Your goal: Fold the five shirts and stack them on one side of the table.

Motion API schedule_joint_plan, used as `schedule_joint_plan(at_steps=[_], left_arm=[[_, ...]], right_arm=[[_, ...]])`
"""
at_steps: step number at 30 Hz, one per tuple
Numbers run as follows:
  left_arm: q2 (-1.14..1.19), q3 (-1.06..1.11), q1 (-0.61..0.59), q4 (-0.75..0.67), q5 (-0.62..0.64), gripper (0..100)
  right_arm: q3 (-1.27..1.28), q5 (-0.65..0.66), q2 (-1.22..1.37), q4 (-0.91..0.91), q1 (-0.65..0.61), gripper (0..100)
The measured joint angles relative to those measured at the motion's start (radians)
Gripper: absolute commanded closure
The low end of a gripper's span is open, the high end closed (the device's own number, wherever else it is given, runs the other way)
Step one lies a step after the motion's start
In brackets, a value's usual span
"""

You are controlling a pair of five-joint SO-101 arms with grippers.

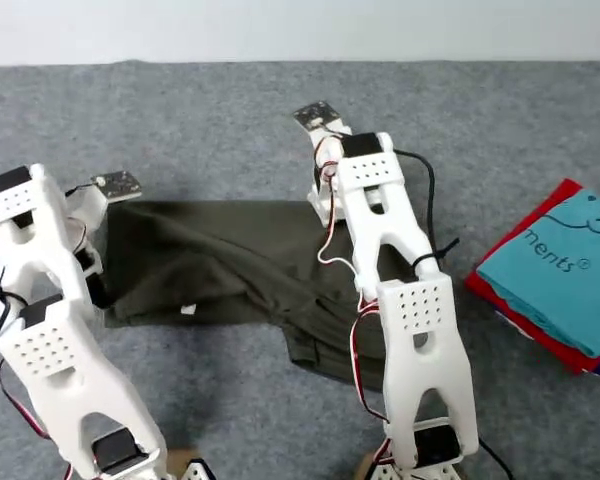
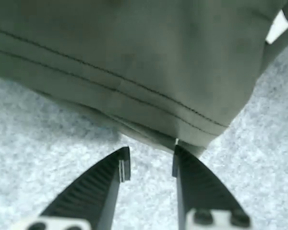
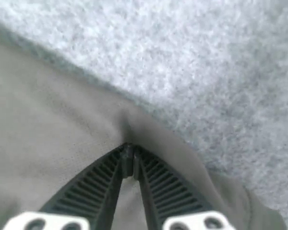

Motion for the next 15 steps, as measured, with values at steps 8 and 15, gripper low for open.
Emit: schedule_joint_plan(at_steps=[8,15], left_arm=[[-0.124,-0.057,0.012,0.0,0.008,88],[-0.275,0.083,0.167,0.002,0.052,89]], right_arm=[[0.0,0.0,0.0,0.0,0.0,98.8],[-0.011,0.0,0.002,0.008,0.0,98.8]])
